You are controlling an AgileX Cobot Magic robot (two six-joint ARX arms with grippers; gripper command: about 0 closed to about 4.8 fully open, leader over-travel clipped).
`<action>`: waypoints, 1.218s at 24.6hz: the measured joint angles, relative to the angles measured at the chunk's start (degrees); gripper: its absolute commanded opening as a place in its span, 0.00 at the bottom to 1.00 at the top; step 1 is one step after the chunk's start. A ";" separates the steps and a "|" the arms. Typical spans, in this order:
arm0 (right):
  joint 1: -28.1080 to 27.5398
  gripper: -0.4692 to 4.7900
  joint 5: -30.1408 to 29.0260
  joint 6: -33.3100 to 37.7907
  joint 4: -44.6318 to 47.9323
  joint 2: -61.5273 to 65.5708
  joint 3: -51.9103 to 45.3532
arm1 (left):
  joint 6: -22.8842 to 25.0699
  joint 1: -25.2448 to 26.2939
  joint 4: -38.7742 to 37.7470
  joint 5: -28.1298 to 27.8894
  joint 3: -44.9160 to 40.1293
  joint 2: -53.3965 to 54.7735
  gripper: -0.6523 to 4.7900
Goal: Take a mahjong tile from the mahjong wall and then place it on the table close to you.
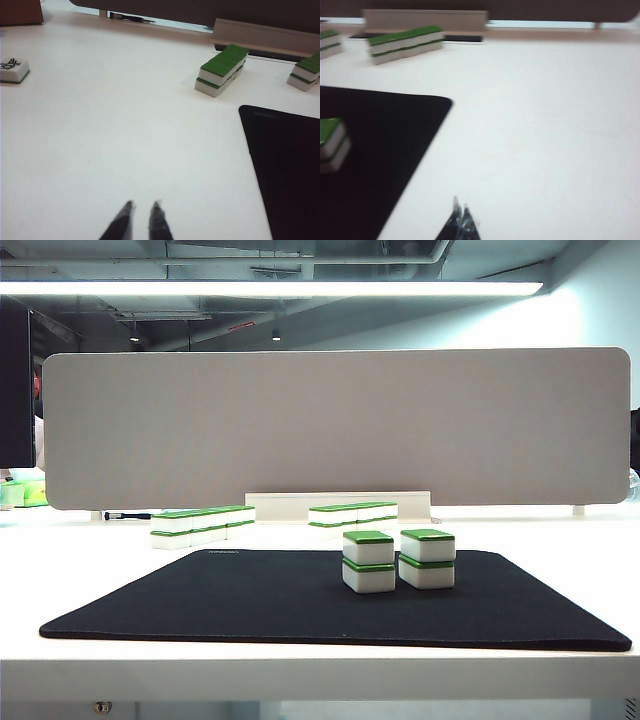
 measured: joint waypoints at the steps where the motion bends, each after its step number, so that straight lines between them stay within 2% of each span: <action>1: 0.00 0.09 1.55 1.03 0.02 0.00 0.00 | 0.00 0.00 0.00 0.00 0.00 0.00 0.20; 24: -0.07 0.09 2.01 1.84 0.02 0.00 0.00 | 0.00 0.00 0.00 0.00 0.00 -0.02 0.20; 30: -7.50 0.09 2.03 1.84 0.00 0.00 0.00 | 0.02 0.00 0.00 0.00 0.00 -0.02 0.20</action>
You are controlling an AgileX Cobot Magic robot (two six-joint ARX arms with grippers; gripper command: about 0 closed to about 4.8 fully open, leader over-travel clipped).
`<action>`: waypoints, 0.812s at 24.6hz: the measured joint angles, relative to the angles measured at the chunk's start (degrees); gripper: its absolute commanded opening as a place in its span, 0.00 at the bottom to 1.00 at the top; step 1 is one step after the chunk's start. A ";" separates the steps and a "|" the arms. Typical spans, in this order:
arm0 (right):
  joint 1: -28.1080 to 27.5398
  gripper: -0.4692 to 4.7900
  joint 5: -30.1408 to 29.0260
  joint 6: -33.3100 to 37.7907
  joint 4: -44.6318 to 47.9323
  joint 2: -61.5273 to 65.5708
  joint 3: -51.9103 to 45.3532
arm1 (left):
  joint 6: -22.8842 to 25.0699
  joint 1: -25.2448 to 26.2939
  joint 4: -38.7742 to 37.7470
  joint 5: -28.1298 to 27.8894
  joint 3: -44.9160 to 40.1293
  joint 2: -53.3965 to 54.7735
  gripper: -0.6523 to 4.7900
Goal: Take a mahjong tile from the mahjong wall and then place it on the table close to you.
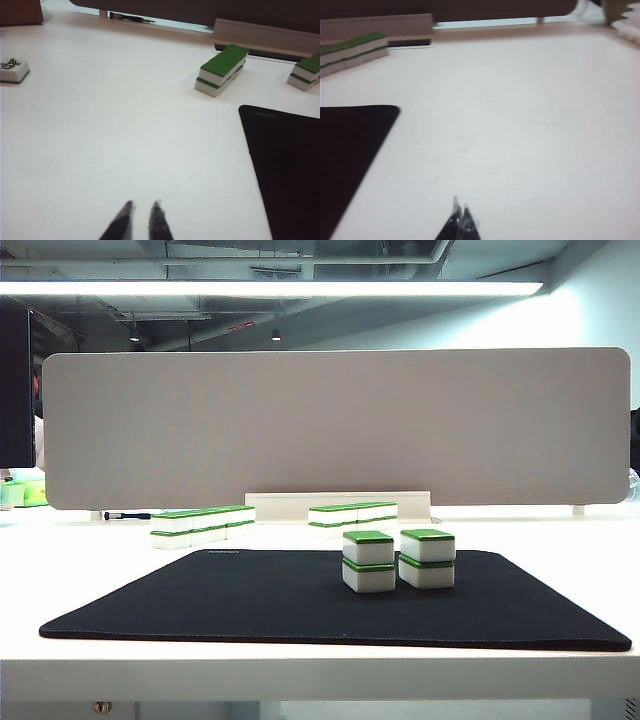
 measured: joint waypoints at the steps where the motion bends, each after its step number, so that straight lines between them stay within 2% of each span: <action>1: -1.90 0.09 0.17 0.00 0.02 0.00 0.00 | -0.02 0.00 0.00 0.00 0.00 0.00 0.20; 9: -2.01 0.09 0.37 0.00 0.02 0.00 0.00 | -0.02 0.00 0.00 0.00 0.00 0.00 0.20; 12: 1.22 0.09 0.35 0.00 0.02 0.00 0.00 | -0.02 0.00 0.00 0.00 0.00 0.00 0.20; 20: 1.68 0.09 0.37 0.00 0.02 0.00 0.00 | 0.00 0.00 0.02 0.00 0.00 0.00 0.20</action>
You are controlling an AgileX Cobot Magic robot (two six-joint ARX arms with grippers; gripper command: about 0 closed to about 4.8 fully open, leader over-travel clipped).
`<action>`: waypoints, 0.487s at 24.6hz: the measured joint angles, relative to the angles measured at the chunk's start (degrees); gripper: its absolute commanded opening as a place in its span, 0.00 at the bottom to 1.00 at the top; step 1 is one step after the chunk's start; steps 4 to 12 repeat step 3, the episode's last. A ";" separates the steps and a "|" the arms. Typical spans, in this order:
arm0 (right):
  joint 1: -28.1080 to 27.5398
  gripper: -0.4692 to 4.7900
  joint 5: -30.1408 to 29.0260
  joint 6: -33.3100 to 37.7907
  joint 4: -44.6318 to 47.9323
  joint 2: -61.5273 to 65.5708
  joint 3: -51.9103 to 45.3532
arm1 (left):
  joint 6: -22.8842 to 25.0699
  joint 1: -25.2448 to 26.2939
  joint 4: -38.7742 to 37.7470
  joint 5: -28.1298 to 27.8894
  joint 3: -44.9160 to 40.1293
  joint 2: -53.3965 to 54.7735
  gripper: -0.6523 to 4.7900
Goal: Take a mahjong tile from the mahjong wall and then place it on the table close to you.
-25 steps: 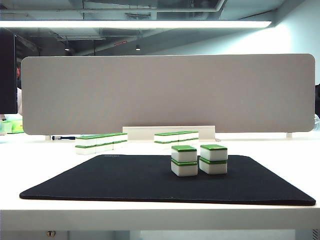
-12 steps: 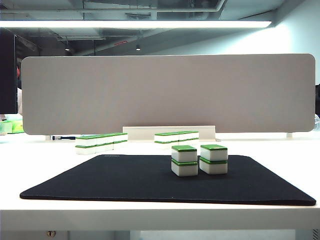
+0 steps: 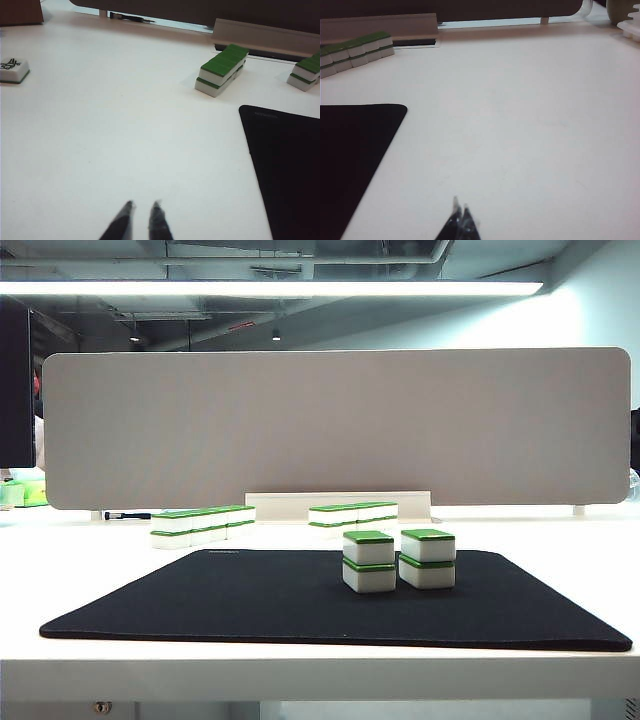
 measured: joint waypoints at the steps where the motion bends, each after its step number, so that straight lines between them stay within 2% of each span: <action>1: 0.00 0.09 0.00 0.00 0.00 0.00 0.00 | -0.02 0.00 -0.02 0.00 0.00 0.00 0.20; 12: 0.00 0.09 0.00 0.00 0.00 0.00 0.00 | -0.02 0.00 -0.02 0.00 0.00 0.00 0.20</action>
